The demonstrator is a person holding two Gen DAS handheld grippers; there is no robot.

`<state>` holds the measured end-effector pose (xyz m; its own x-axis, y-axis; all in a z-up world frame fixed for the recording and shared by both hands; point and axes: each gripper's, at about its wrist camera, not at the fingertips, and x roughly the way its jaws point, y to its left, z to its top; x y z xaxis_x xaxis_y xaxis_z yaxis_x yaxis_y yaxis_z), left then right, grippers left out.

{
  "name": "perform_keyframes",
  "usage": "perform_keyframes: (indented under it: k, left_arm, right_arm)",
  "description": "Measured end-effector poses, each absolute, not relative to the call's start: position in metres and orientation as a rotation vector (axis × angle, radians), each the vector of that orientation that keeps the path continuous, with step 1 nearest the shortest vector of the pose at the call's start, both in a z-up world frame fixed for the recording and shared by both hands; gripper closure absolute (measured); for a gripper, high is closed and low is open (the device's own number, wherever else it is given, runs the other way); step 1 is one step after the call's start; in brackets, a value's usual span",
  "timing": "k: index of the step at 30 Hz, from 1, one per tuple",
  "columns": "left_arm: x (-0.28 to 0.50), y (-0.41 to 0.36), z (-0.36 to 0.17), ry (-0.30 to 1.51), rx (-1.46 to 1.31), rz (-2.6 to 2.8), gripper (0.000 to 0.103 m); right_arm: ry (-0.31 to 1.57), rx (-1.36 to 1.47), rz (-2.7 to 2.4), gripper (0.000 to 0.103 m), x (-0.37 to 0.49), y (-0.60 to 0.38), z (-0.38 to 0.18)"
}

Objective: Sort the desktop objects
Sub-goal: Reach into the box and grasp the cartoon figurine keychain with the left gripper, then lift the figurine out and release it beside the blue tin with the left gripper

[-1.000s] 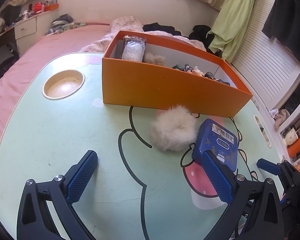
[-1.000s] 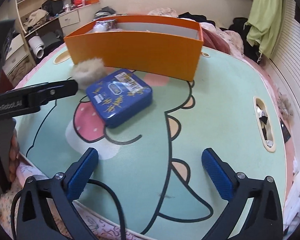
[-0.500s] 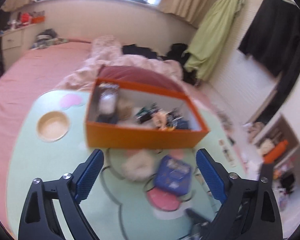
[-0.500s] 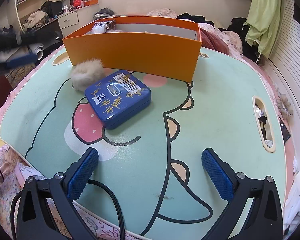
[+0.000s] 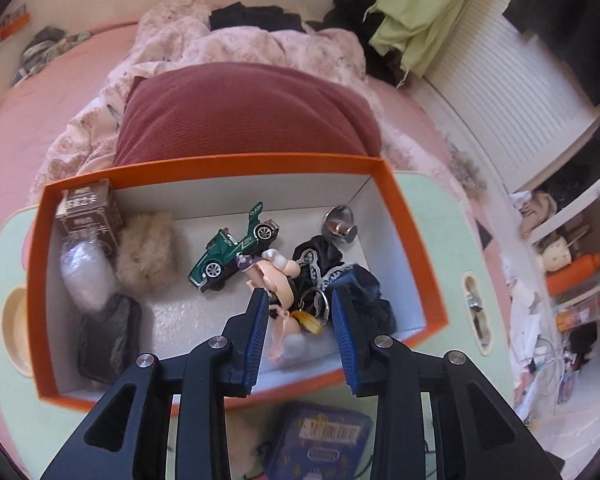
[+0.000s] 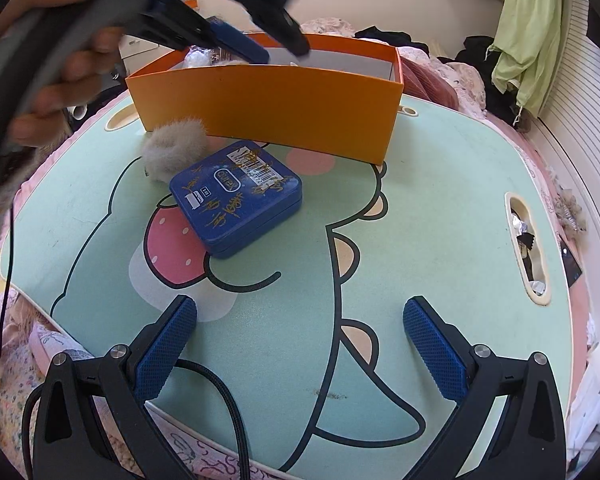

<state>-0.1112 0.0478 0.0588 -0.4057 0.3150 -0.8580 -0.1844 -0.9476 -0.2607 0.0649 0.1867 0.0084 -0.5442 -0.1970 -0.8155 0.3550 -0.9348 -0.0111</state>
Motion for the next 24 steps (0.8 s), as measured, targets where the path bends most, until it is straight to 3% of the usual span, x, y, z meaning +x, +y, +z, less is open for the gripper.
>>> perform_keyframes:
  k: [6,9,11,19,22,24]
  left_arm:
    - [-0.126,0.041,0.044,-0.286,-1.569,2.381,0.068]
    - [-0.130,0.036,0.041,-0.337,-1.604,2.368,0.054]
    - [-0.131,0.034,0.037,-0.363,-1.623,2.344,0.052]
    - [-0.130,0.008,0.040,-0.490,-1.579,2.360,0.059]
    - [-0.134,0.009,0.038,-0.426,-1.606,2.403,0.062]
    - [-0.138,0.015,0.031,-0.365,-1.648,2.389,0.071]
  right_arm:
    - [0.251,1.288,-2.502,0.000,0.065,0.187,0.008]
    - [0.251,1.288,-2.502,0.000,0.065,0.187,0.008]
    - [0.251,1.288,-2.502,0.000,0.065,0.187,0.008]
    - [0.250,1.287,-2.503,0.000,0.065,0.187,0.008]
    - [0.250,1.287,-2.503,0.000,0.065,0.187,0.008]
    - [0.250,1.287,-2.503,0.000,0.065,0.187,0.007]
